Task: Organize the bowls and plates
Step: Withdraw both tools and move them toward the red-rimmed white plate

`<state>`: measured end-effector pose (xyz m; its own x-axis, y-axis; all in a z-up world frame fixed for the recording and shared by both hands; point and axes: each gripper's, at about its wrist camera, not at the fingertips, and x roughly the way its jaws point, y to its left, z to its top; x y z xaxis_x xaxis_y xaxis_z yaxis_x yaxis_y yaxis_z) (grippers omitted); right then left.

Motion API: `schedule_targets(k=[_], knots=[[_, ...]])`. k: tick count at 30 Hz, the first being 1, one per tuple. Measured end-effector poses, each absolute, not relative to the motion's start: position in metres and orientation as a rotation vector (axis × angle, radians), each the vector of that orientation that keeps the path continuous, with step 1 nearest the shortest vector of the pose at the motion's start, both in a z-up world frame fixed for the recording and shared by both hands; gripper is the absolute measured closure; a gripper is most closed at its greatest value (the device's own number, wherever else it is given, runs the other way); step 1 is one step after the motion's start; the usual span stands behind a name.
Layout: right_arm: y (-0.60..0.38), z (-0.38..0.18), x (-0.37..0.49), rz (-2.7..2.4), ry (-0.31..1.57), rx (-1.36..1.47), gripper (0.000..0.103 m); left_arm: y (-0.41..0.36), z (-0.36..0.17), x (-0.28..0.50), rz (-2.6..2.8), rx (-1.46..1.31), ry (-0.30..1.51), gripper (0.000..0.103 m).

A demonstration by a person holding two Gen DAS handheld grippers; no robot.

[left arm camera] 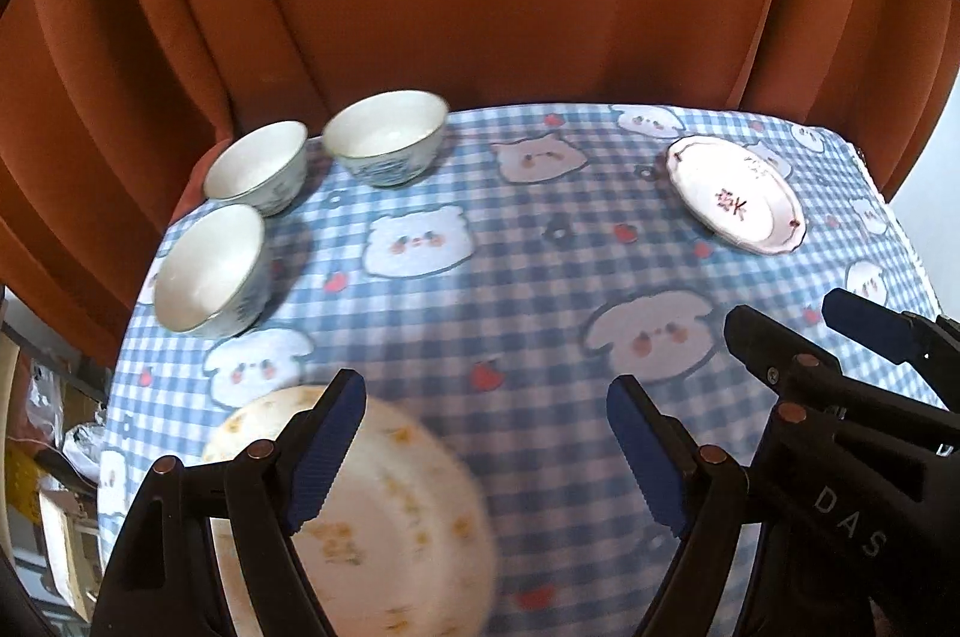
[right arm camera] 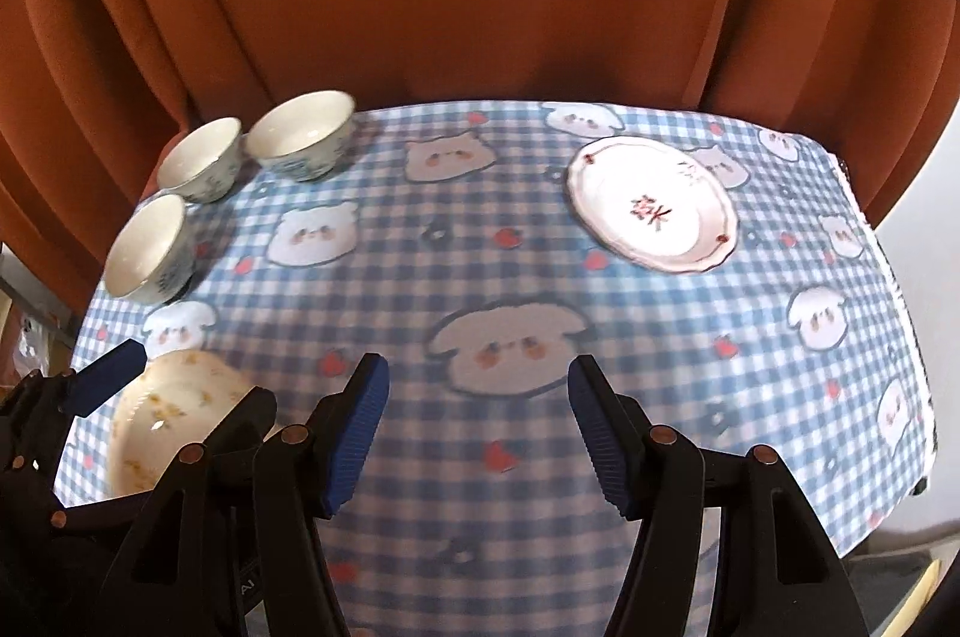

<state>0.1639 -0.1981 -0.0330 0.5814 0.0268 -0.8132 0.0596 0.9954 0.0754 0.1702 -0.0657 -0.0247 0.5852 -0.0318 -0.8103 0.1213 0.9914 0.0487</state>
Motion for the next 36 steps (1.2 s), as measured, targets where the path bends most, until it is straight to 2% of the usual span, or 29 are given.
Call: schedule_targets(k=[14, 25, 36], knots=[[-0.311, -0.045, 0.204, -0.028, 0.934, 0.077, 0.037, -0.175, -0.034, 0.214, -0.055, 0.079, 0.918, 0.019], [-0.372, -0.059, 0.254, -0.001, 0.918, 0.122, 0.037, -0.231, -0.041, 0.265, -0.005, 0.092, 0.909, 0.023], [-0.41, -0.103, 0.312, -0.038, 0.976, 0.172, 0.037, -0.267, -0.083, 0.323, 0.006, 0.107, 0.962, 0.024]])
